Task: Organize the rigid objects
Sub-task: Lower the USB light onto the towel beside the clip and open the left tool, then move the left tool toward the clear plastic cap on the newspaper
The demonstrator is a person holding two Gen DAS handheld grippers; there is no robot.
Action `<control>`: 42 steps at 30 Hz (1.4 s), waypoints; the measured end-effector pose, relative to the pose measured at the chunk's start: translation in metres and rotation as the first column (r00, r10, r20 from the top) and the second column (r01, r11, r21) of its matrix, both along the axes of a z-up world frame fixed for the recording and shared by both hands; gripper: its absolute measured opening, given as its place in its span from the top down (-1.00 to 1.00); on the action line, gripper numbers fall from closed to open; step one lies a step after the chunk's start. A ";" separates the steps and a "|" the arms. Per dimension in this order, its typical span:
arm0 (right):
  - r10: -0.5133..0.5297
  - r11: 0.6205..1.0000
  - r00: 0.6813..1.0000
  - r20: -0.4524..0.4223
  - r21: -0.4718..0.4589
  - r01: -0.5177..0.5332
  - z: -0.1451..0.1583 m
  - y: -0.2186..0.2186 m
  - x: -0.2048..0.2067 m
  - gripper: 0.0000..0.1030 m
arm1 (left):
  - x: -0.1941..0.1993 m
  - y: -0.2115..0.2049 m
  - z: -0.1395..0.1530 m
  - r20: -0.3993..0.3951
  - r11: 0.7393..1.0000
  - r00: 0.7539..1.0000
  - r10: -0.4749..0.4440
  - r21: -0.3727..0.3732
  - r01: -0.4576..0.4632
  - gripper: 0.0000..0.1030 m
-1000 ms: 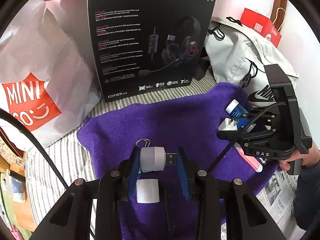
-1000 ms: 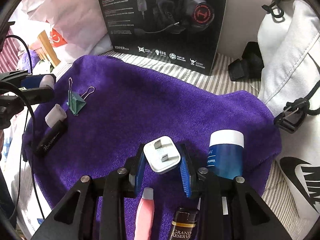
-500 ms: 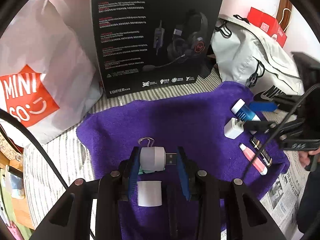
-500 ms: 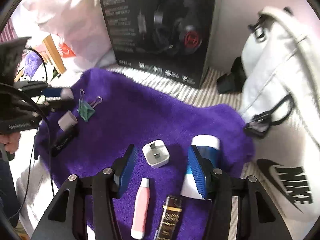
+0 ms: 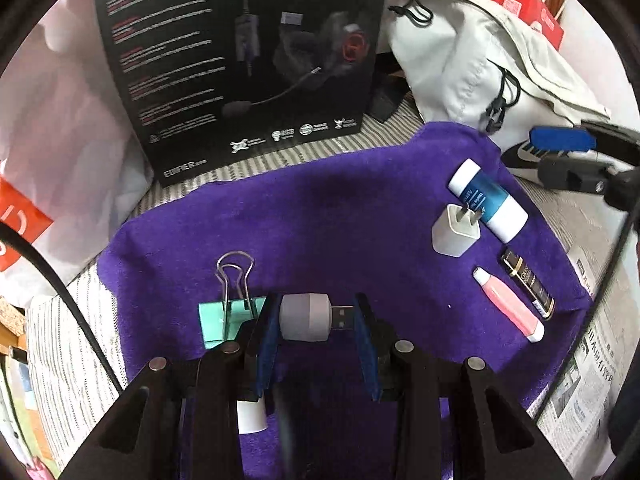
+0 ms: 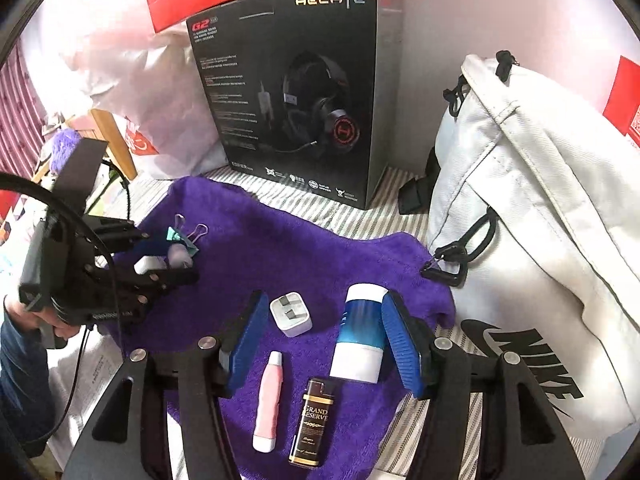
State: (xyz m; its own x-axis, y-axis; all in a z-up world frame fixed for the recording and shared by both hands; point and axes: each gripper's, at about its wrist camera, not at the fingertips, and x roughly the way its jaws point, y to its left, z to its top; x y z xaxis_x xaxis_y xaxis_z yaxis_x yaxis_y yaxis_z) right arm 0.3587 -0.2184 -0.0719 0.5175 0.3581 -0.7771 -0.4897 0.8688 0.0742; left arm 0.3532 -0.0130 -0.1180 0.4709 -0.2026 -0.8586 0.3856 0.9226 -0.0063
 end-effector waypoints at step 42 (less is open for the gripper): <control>-0.021 0.998 1.000 0.000 0.056 0.021 0.031 -0.025 -0.030 -0.16 | -0.092 0.006 0.044 0.000 0.999 0.999 0.032 0.005 -0.032 0.08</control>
